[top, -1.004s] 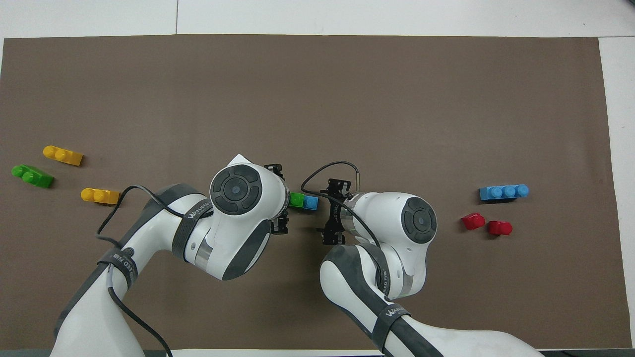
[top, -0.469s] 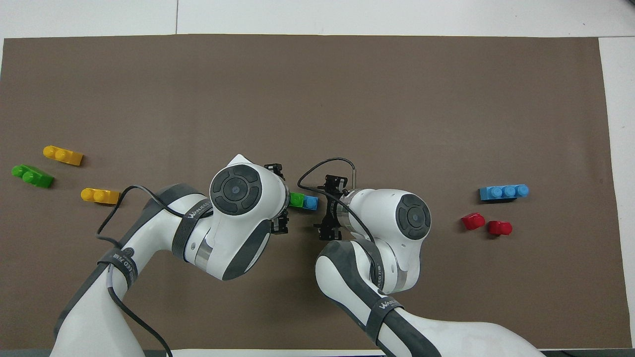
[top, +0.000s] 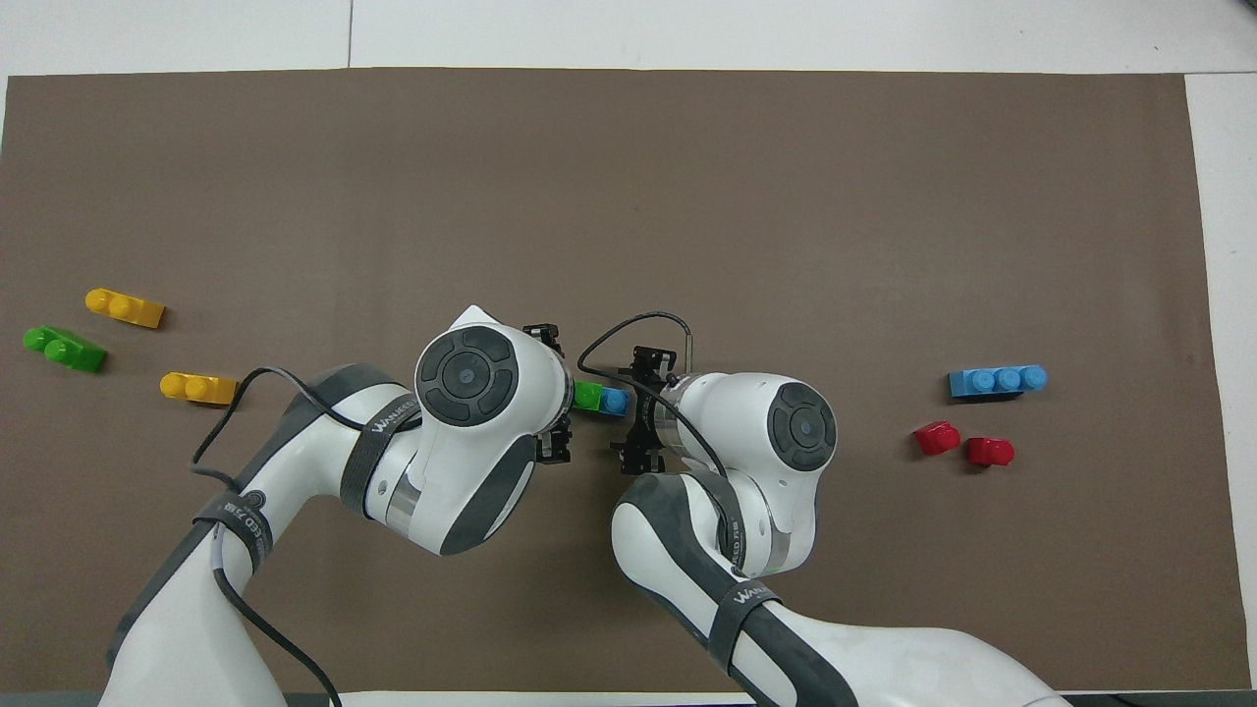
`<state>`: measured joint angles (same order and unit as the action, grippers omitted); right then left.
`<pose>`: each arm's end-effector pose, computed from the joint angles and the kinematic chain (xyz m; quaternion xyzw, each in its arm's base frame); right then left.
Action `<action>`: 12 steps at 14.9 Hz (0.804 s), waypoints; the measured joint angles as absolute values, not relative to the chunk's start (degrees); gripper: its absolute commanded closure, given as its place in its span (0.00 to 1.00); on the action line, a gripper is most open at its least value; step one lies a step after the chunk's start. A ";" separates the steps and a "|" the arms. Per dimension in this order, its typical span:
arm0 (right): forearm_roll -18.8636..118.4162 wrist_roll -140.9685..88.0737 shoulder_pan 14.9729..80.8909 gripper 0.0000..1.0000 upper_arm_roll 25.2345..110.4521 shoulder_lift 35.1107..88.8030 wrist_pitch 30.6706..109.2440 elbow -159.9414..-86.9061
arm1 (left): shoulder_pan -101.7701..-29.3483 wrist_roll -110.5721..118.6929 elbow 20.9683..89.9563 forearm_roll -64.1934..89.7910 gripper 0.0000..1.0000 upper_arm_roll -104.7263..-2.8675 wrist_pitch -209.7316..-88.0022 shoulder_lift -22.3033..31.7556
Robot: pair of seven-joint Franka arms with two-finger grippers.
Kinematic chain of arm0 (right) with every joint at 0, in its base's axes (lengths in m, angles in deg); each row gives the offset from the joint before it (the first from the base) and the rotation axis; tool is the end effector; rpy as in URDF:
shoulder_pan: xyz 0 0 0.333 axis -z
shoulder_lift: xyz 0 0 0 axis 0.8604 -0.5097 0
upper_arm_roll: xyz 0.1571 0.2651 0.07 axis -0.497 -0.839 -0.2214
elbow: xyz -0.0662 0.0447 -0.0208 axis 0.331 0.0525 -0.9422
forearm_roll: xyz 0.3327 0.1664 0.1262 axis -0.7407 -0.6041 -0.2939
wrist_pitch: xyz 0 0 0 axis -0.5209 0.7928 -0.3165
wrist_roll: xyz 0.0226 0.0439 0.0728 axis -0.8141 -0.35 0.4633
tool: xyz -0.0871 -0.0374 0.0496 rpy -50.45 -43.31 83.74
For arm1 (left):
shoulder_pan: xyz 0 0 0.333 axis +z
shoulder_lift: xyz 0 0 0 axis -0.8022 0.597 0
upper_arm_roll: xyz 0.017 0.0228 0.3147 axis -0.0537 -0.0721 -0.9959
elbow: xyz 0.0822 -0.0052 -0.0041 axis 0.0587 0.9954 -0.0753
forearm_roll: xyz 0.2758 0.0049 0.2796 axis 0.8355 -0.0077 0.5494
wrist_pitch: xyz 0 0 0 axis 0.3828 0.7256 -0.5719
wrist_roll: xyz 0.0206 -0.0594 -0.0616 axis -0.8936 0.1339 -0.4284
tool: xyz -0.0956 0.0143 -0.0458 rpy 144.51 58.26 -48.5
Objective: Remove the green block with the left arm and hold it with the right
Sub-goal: 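Pull the green block away from the blue block held by the right gripper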
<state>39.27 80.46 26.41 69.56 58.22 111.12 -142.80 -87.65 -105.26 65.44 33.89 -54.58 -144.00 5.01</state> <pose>0.4797 0.3437 0.2700 -0.6425 0.7309 0.1283 0.1911 0.4668 -0.3471 0.3494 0.7002 0.7124 -0.0243 0.0401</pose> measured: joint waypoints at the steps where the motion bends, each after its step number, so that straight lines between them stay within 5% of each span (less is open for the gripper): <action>1: 39.27 80.46 26.41 0.45 69.56 58.05 111.30 -142.77 | -87.65 -105.26 65.44 33.89 0.00 -54.58 -144.01 5.01; 2: 39.26 80.46 26.41 0.65 69.57 57.95 111.34 -142.75 | -87.65 -105.26 65.44 33.89 0.00 -54.58 -144.01 5.01; 5: 39.23 79.67 26.42 1.00 69.53 57.98 111.34 -142.52 | -87.65 -105.34 65.44 33.89 0.00 -54.58 -144.32 5.01; 10: 39.16 79.04 26.50 1.00 69.63 57.95 111.34 -142.34 | -87.65 -106.14 65.44 33.89 0.01 -54.62 -144.91 5.01; 12: 39.16 79.02 26.50 1.00 69.63 57.95 111.34 -142.34 | -87.65 -106.29 65.44 33.89 0.30 -54.64 -144.99 5.01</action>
